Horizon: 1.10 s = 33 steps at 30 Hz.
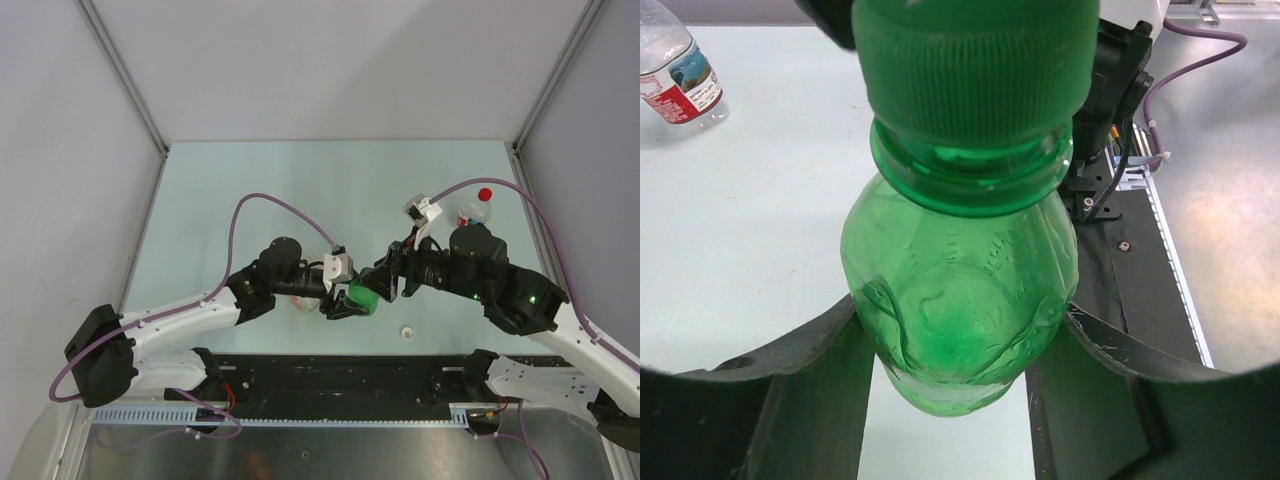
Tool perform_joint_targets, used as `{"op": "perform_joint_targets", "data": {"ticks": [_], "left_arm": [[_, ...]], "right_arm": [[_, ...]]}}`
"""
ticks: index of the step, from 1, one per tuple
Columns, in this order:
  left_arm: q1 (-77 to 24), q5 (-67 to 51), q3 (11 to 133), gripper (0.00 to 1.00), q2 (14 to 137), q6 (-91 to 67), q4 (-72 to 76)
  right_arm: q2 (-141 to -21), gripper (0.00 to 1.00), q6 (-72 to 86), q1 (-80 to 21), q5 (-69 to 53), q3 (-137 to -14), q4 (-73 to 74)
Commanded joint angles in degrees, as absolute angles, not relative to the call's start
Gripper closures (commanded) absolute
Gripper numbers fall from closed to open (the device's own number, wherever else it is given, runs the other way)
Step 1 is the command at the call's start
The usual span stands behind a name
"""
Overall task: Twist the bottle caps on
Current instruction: Screw the bottle cap onto the plastic bottle.
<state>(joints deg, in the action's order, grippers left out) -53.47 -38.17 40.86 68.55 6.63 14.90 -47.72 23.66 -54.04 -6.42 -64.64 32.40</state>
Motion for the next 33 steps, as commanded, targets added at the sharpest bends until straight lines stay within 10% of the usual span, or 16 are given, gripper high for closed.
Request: {"op": "perform_joint_targets", "data": {"ticks": [1,33], "left_arm": [[-53.17,-38.95,43.59,1.00,68.16,8.16,15.79],[-53.18,-40.11,45.00,1.00,70.15,6.91,14.63]], "right_arm": [[-48.06,0.36,22.34,-54.30,-8.78,-65.57,33.65],[-48.63,0.50,16.81,-54.56,-4.88,-65.56,33.19]]}}
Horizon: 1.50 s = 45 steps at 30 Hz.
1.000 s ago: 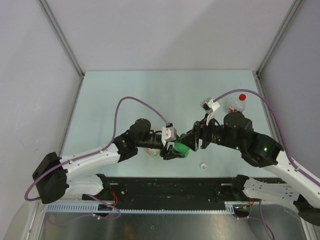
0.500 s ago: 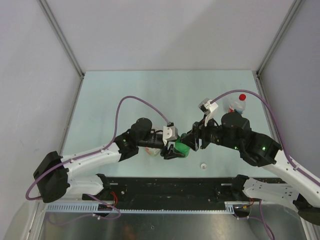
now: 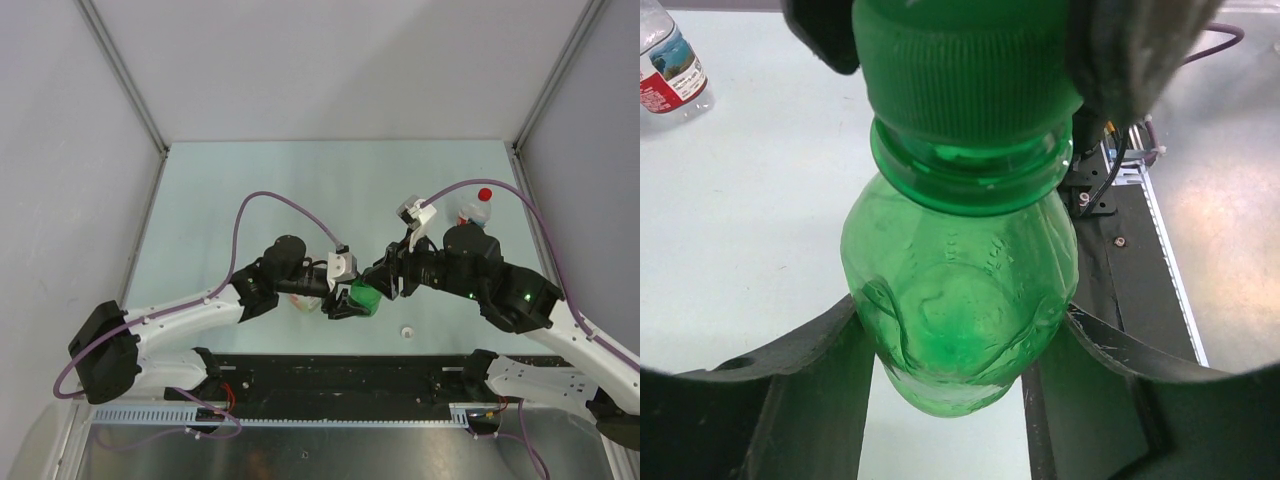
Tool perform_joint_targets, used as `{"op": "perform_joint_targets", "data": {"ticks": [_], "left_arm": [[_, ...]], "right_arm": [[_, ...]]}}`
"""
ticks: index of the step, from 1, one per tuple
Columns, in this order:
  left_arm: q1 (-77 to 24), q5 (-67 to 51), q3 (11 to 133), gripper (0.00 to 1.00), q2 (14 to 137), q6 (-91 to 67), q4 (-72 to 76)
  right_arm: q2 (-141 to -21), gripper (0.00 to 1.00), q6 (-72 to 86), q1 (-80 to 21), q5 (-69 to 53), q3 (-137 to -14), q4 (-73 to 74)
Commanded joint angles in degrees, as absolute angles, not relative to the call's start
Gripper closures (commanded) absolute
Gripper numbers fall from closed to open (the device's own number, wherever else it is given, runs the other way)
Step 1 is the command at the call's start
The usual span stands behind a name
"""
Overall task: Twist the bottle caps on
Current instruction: Screw the bottle cap onto the plastic bottle.
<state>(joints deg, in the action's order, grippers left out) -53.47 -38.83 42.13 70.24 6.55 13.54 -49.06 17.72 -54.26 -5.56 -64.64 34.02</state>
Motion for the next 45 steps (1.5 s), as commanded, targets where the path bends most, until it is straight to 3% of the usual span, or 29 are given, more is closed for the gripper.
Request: {"op": "perform_joint_targets", "data": {"ticks": [1,13,26,40,45], "left_arm": [[-53.22,-40.18,45.04,1.00,70.14,6.88,14.61],[-52.50,-40.30,46.15,1.00,68.24,4.91,14.09],[-49.49,-58.78,49.36,1.00,65.48,3.62,14.15],[-48.92,-70.98,50.18,1.00,68.10,6.01,14.11],[-48.90,-65.71,50.50,1.00,68.09,4.14,13.87]], "right_arm": [[-48.75,0.52,16.71,-54.57,-4.64,-65.56,33.34],[-50.36,0.75,16.03,-54.63,-5.08,-65.52,37.82],[-51.68,0.99,3.79,-58.86,-20.99,-65.49,40.49],[-51.92,1.00,-5.12,-59.06,-32.49,-65.48,44.08],[-52.28,1.00,-4.49,-58.99,-31.02,-65.57,44.26]]}}
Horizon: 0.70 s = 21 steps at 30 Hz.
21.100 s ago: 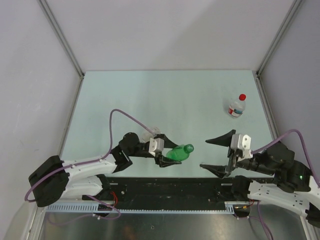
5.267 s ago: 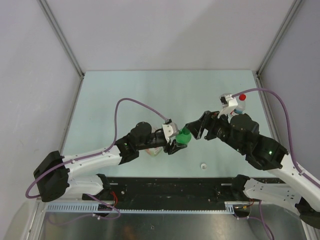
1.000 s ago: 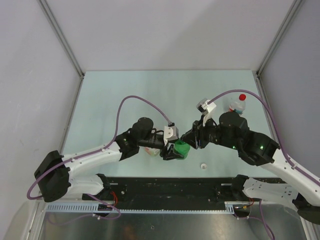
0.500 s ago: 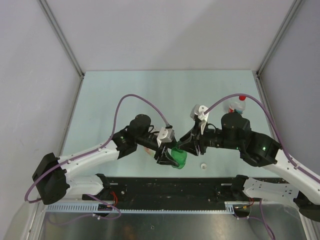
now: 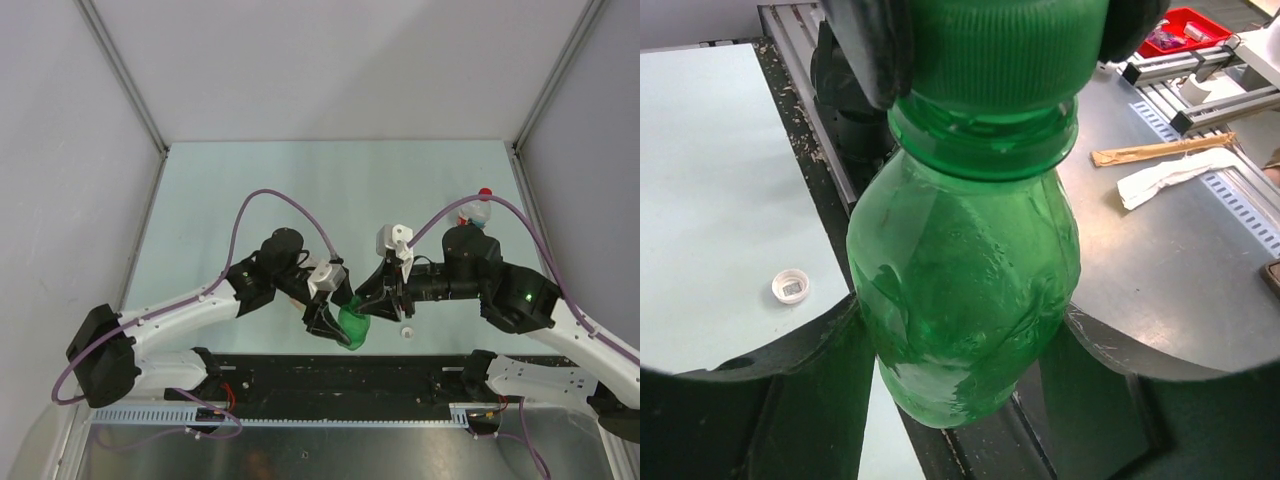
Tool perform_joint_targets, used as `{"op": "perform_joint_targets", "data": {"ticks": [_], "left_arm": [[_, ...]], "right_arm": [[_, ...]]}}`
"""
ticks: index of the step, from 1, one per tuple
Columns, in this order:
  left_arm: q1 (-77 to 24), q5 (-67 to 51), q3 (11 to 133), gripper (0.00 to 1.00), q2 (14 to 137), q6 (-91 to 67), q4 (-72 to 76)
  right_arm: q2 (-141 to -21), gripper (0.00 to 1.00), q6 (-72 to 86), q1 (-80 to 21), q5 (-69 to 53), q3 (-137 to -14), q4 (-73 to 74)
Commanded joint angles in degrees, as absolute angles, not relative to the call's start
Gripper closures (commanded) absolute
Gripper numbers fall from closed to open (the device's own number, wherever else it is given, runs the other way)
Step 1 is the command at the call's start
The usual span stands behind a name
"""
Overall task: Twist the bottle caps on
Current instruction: Screw the bottle cap onto the plastic bottle.
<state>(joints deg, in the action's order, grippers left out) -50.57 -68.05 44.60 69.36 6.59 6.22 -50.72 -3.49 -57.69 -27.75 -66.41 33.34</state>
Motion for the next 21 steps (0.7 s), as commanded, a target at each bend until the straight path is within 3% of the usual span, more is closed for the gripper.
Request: {"op": "perform_joint_targets", "data": {"ticks": [1,10,15,21], "left_arm": [[-48.93,-63.09,50.56,1.00,67.93,3.69,13.75],[-49.03,-30.74,51.72,1.00,64.69,3.54,10.52],[-49.01,-25.77,52.94,1.00,65.59,3.70,10.00],[-49.07,-22.88,53.62,1.00,67.75,2.67,9.93]], "right_arm": [[-52.55,1.00,-3.03,-58.98,-29.09,-65.57,43.93],[-53.68,1.00,18.70,-59.26,1.35,-65.49,46.41],[-53.93,1.00,26.49,-64.31,21.21,-64.98,44.79],[-55.57,1.00,31.58,-66.46,28.93,-64.91,41.57]]}}
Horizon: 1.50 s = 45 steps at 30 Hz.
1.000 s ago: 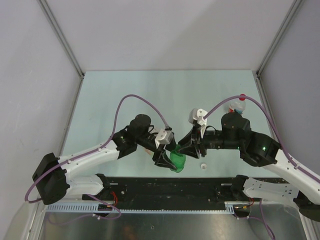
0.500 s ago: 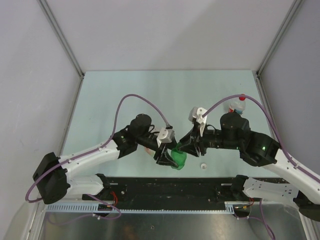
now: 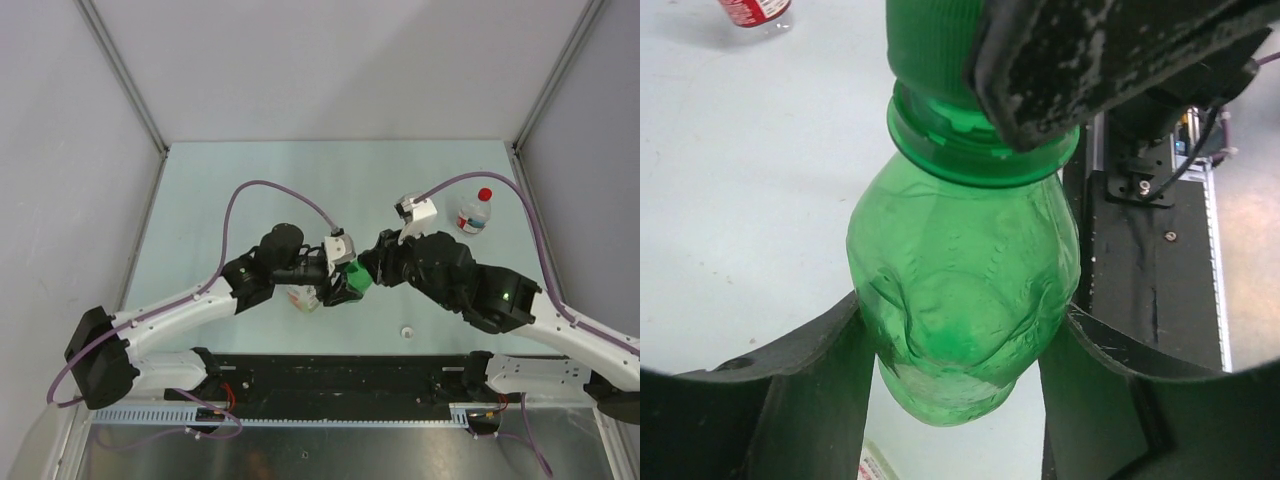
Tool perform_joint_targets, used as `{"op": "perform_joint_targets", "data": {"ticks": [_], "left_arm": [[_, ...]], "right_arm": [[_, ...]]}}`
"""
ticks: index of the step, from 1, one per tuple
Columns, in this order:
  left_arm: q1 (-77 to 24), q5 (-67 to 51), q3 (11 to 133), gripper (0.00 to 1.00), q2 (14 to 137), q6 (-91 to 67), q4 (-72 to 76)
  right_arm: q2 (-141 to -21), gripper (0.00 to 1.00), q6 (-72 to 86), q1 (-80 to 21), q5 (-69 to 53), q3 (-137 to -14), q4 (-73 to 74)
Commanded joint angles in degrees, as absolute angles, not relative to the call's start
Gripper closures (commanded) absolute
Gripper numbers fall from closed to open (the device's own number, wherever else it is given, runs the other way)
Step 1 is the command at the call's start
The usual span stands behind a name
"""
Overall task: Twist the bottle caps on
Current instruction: Screw the bottle cap onto the plastic bottle.
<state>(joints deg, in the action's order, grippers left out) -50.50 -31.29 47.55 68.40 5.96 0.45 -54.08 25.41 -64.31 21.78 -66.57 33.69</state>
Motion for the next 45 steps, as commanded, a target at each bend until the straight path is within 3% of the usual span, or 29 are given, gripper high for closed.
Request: {"op": "perform_joint_targets", "data": {"ticks": [1,13,22,26,31,35,45], "left_arm": [[-49.05,-22.69,53.57,1.00,67.93,2.52,9.93],[-49.08,-27.36,51.27,1.00,68.68,4.02,9.93],[-49.07,-32.41,50.69,1.00,69.23,4.45,9.98],[-49.07,-40.87,49.54,1.00,68.49,8.17,9.93],[-48.96,-54.56,47.80,1.00,68.11,12.73,9.87],[-48.96,-58.30,47.88,1.00,68.50,14.46,8.83],[-49.02,-60.57,49.64,1.00,70.30,17.42,3.57]], "right_arm": [[-55.51,0.99,31.79,-66.58,29.58,-64.93,41.13],[-52.85,0.53,25.14,-66.69,27.84,-64.87,35.41],[-49.35,0.29,18.40,-66.67,23.18,-64.89,30.51],[-45.65,0.21,10.77,-66.65,17.43,-64.89,30.32],[-39.14,0.19,-5.26,-66.71,0.06,-64.89,32.22],[-36.35,0.23,-13.89,-66.63,-12.05,-64.87,34.77],[-40.45,0.28,-21.10,-66.67,-15.15,-64.86,33.81]]}}
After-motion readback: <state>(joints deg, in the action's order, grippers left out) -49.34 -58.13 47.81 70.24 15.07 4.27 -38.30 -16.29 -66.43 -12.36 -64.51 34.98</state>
